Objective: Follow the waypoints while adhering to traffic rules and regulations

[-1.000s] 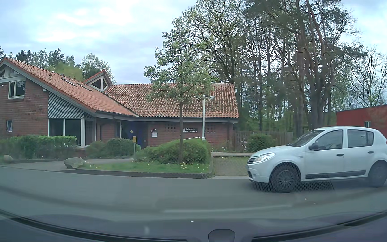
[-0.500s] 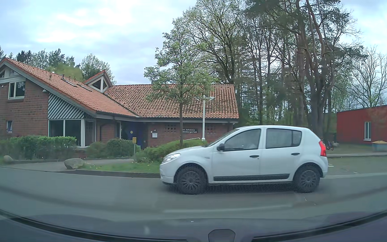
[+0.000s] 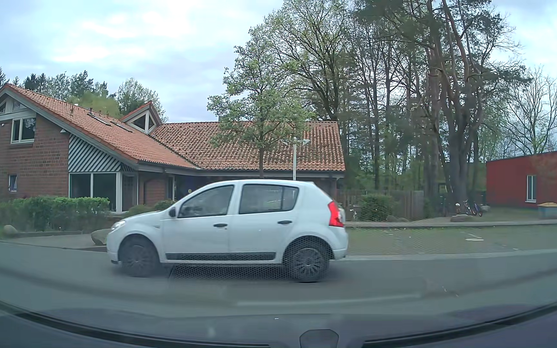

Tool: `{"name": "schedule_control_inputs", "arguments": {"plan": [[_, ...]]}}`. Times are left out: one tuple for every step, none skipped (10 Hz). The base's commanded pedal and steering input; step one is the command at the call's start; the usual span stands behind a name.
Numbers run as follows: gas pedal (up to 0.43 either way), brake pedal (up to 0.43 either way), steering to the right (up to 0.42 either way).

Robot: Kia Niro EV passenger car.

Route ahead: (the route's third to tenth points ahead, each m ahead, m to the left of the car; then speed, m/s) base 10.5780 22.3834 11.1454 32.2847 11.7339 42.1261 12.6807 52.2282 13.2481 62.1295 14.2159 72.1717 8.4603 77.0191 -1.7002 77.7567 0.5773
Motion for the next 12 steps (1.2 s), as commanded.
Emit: {"name": "schedule_control_inputs", "arguments": {"plan": [[0.079, 0.0, -0.088], [0.079, 0.0, -0.089], [0.087, 0.0, -0.091], [0.11, 0.0, -0.099], [0.11, 0.0, -0.113], [0.11, 0.0, -0.137], [0.11, 0.0, -0.158], [0.11, 0.0, -0.176], [0.11, 0.0, -0.205], [0.098, 0.0, -0.241], [0.098, 0.0, -0.279], [0.098, 0.0, -0.326]]}}
